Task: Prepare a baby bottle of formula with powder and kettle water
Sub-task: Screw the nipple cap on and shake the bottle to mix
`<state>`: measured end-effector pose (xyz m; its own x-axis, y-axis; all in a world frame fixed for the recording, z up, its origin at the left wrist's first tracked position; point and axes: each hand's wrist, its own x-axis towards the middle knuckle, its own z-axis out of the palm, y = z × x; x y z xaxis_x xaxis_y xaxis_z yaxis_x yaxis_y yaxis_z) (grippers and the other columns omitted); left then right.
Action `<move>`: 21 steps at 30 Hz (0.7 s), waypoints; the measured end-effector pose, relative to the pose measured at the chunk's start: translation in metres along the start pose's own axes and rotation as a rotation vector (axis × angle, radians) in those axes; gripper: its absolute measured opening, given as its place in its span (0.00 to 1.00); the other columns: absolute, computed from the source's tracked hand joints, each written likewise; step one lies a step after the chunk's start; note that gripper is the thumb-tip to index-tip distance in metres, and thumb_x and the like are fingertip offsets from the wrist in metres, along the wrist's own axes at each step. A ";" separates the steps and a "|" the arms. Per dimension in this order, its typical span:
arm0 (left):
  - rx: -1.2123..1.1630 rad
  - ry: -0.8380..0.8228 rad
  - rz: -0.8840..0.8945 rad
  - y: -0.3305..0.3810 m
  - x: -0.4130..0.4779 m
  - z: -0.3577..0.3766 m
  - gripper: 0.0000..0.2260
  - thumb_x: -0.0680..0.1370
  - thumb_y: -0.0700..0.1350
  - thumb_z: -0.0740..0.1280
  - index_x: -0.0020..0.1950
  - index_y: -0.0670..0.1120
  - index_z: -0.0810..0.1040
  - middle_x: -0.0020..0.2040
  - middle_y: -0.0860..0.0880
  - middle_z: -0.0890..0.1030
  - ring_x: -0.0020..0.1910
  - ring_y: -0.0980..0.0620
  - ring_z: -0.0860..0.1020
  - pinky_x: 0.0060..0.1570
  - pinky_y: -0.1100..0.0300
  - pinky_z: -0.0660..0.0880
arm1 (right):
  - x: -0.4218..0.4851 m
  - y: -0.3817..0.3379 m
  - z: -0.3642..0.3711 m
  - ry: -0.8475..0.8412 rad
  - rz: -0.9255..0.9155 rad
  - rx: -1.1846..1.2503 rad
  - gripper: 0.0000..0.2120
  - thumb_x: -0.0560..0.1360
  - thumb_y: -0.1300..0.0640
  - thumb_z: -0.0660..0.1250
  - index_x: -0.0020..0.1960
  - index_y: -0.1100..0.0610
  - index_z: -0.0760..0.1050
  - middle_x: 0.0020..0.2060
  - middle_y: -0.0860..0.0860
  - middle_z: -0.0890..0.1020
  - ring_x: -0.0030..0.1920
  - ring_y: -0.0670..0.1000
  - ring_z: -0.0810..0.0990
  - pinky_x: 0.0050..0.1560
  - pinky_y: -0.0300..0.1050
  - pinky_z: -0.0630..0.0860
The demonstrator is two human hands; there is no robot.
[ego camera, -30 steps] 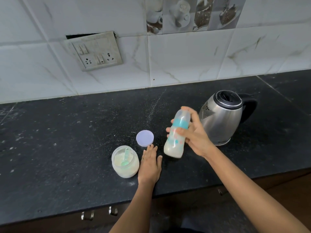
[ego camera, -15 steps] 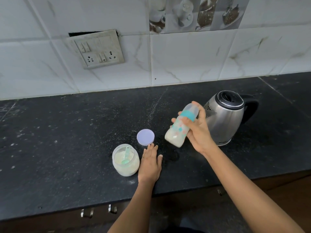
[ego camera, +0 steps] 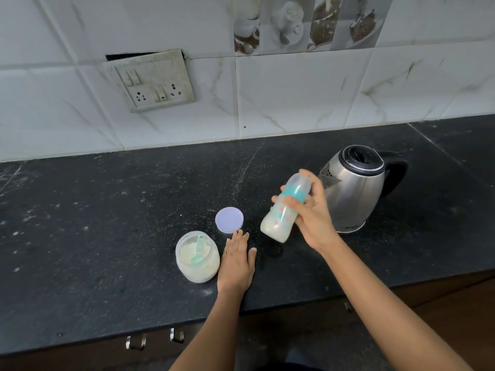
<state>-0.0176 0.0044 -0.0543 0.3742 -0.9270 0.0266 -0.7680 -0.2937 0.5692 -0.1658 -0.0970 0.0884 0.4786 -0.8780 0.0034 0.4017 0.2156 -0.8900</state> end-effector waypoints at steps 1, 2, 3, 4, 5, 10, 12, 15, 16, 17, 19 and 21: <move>0.001 0.001 0.001 0.000 0.000 0.000 0.22 0.83 0.52 0.53 0.77 0.49 0.60 0.79 0.50 0.58 0.78 0.52 0.52 0.77 0.58 0.46 | 0.001 -0.001 0.000 0.058 -0.007 0.076 0.34 0.70 0.69 0.71 0.70 0.48 0.63 0.57 0.61 0.73 0.52 0.61 0.82 0.57 0.63 0.77; 0.002 0.002 0.003 0.001 0.000 -0.001 0.22 0.83 0.52 0.53 0.77 0.48 0.60 0.79 0.50 0.58 0.78 0.52 0.52 0.77 0.58 0.46 | 0.002 0.000 -0.001 0.053 -0.011 0.090 0.34 0.71 0.69 0.71 0.70 0.48 0.63 0.57 0.61 0.72 0.52 0.60 0.82 0.57 0.62 0.78; 0.003 0.001 0.006 0.000 0.000 -0.001 0.22 0.83 0.52 0.53 0.77 0.48 0.60 0.79 0.50 0.58 0.78 0.53 0.52 0.76 0.59 0.46 | 0.000 0.000 -0.003 -0.019 -0.004 0.028 0.34 0.70 0.70 0.71 0.69 0.48 0.63 0.57 0.62 0.72 0.53 0.62 0.81 0.56 0.62 0.78; 0.003 -0.001 0.006 0.000 0.000 -0.001 0.22 0.83 0.51 0.53 0.77 0.48 0.60 0.79 0.50 0.58 0.78 0.53 0.52 0.77 0.58 0.46 | -0.004 0.001 -0.005 -0.129 0.016 -0.079 0.34 0.69 0.69 0.73 0.68 0.48 0.64 0.57 0.64 0.72 0.55 0.64 0.80 0.56 0.62 0.78; 0.002 -0.002 0.005 0.000 0.000 0.000 0.22 0.83 0.51 0.53 0.77 0.48 0.60 0.79 0.50 0.57 0.78 0.53 0.51 0.77 0.58 0.46 | -0.009 0.000 -0.005 -0.217 0.032 -0.173 0.35 0.67 0.68 0.75 0.67 0.49 0.66 0.58 0.65 0.73 0.57 0.66 0.78 0.55 0.62 0.78; -0.008 0.019 0.020 0.001 0.000 -0.001 0.21 0.83 0.51 0.54 0.76 0.47 0.61 0.78 0.49 0.58 0.78 0.54 0.52 0.76 0.60 0.45 | -0.001 0.000 -0.002 0.038 -0.012 0.126 0.31 0.70 0.67 0.70 0.67 0.46 0.66 0.55 0.59 0.74 0.56 0.65 0.78 0.58 0.65 0.76; -0.011 0.022 0.023 0.001 -0.001 -0.001 0.21 0.83 0.51 0.54 0.76 0.47 0.61 0.78 0.50 0.58 0.78 0.54 0.52 0.77 0.60 0.45 | 0.000 -0.001 -0.004 -0.061 0.018 0.058 0.31 0.70 0.68 0.69 0.67 0.46 0.65 0.55 0.60 0.75 0.54 0.65 0.79 0.56 0.64 0.77; -0.015 0.025 0.019 -0.001 -0.001 0.001 0.21 0.83 0.51 0.54 0.76 0.47 0.61 0.78 0.49 0.59 0.78 0.54 0.52 0.77 0.59 0.45 | -0.003 -0.001 -0.003 -0.136 0.013 -0.074 0.32 0.70 0.70 0.70 0.68 0.47 0.66 0.55 0.61 0.76 0.51 0.65 0.81 0.55 0.65 0.77; -0.016 0.028 0.021 -0.001 -0.001 0.001 0.21 0.83 0.50 0.54 0.76 0.47 0.62 0.78 0.49 0.59 0.78 0.54 0.52 0.77 0.59 0.45 | -0.001 -0.001 -0.001 -0.054 -0.013 0.001 0.31 0.71 0.70 0.69 0.68 0.48 0.65 0.54 0.60 0.76 0.51 0.63 0.81 0.56 0.65 0.77; -0.015 0.031 0.023 0.000 -0.001 0.000 0.21 0.83 0.50 0.54 0.76 0.47 0.62 0.78 0.49 0.59 0.78 0.54 0.52 0.77 0.60 0.45 | -0.001 -0.001 0.002 0.038 -0.024 0.104 0.30 0.73 0.69 0.69 0.68 0.47 0.64 0.53 0.59 0.75 0.51 0.61 0.81 0.56 0.63 0.78; -0.013 0.035 0.025 0.001 -0.001 -0.001 0.21 0.83 0.50 0.54 0.76 0.47 0.62 0.78 0.49 0.59 0.78 0.54 0.52 0.77 0.60 0.44 | -0.001 0.001 0.003 0.069 -0.006 0.173 0.30 0.73 0.67 0.69 0.68 0.47 0.62 0.52 0.58 0.75 0.50 0.59 0.83 0.54 0.59 0.79; -0.009 0.032 0.033 0.001 -0.002 -0.002 0.21 0.83 0.50 0.54 0.77 0.47 0.61 0.78 0.49 0.59 0.78 0.55 0.52 0.76 0.61 0.43 | -0.007 0.004 0.001 -0.101 0.042 -0.001 0.34 0.69 0.67 0.74 0.68 0.47 0.65 0.54 0.60 0.76 0.52 0.63 0.81 0.53 0.60 0.80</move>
<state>-0.0182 0.0059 -0.0520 0.3656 -0.9280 0.0716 -0.7754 -0.2612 0.5749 -0.1669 -0.0898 0.0852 0.5711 -0.8208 0.0123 0.3792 0.2505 -0.8908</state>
